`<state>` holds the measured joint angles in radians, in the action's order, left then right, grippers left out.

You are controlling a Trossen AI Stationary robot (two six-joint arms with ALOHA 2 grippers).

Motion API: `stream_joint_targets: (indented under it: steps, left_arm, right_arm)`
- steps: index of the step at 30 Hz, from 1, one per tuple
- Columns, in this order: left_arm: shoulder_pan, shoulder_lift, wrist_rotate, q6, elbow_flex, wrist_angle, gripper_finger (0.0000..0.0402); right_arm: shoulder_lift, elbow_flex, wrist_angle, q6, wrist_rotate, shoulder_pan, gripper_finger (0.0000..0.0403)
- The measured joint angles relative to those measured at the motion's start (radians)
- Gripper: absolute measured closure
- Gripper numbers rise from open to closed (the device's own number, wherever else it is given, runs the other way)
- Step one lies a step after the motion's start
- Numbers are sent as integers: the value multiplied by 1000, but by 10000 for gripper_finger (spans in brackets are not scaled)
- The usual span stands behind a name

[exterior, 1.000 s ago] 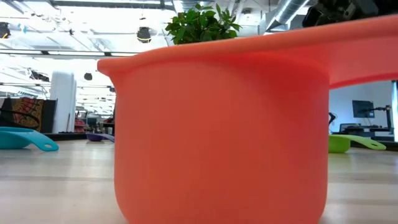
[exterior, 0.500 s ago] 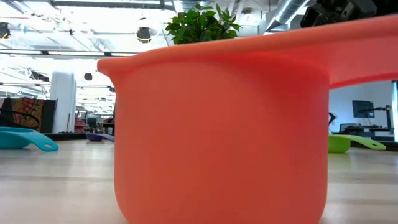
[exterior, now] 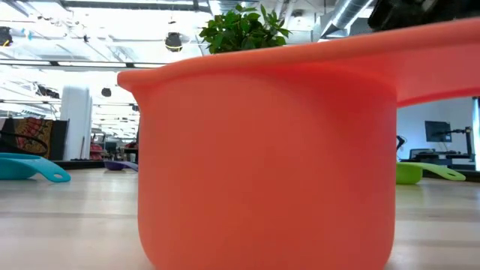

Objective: Nest measuring cups in basket
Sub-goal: Stack the red measuring cup on the top of the orange measuring cup

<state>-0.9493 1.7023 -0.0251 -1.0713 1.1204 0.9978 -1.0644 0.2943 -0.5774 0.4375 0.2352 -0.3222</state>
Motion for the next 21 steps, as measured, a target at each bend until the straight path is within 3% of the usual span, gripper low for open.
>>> stream_joint_targets:
  steps: [8,13,21]
  left_arm:
    - [203,0,-113,300,182,104,400]
    - [345,0,-195,445,314,83,401]
    - [494,54,-189,733,467,-41,401]
  right_arm:
    - [75,0,6,36,16,-147,313]
    - [133,0,98,67,149,-244,346]
    - [190,0,244,158,318,-352,394]
